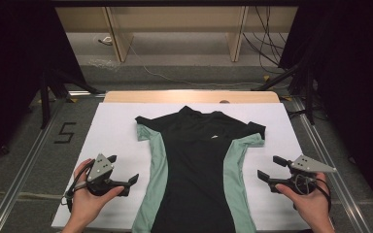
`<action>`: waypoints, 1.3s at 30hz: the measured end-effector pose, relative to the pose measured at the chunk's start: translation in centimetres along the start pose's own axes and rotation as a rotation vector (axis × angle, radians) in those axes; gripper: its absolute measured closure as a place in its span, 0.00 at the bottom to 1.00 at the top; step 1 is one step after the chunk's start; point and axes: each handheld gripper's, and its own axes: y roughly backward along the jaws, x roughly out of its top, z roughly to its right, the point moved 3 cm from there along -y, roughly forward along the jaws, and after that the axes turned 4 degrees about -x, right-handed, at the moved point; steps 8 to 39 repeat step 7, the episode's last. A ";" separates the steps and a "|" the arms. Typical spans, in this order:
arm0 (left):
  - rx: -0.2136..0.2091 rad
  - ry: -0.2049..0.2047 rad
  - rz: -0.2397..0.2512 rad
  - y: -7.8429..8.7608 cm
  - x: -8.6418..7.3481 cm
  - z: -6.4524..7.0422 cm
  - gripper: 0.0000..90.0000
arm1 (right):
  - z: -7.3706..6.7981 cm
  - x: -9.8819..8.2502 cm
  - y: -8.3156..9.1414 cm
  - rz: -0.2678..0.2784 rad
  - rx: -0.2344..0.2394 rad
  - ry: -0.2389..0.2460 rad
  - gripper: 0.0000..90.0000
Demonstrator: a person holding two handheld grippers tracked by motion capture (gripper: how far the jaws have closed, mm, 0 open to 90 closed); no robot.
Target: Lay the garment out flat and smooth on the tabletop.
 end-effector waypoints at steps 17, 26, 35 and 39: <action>0.004 0.008 -0.024 -0.6 -0.4 0.0 0.00 | 0.0 -0.2 -0.1 -0.009 -0.006 0.005 0.18; 0.004 0.008 -0.024 -0.6 -0.4 0.0 0.00 | 0.0 -0.2 -0.1 -0.009 -0.006 0.005 0.18; 0.004 0.008 -0.024 -0.6 -0.4 0.0 0.00 | 0.0 -0.2 -0.1 -0.009 -0.006 0.005 0.18; 0.004 0.008 -0.024 -0.6 -0.4 0.0 0.00 | 0.0 -0.2 -0.1 -0.009 -0.006 0.005 0.18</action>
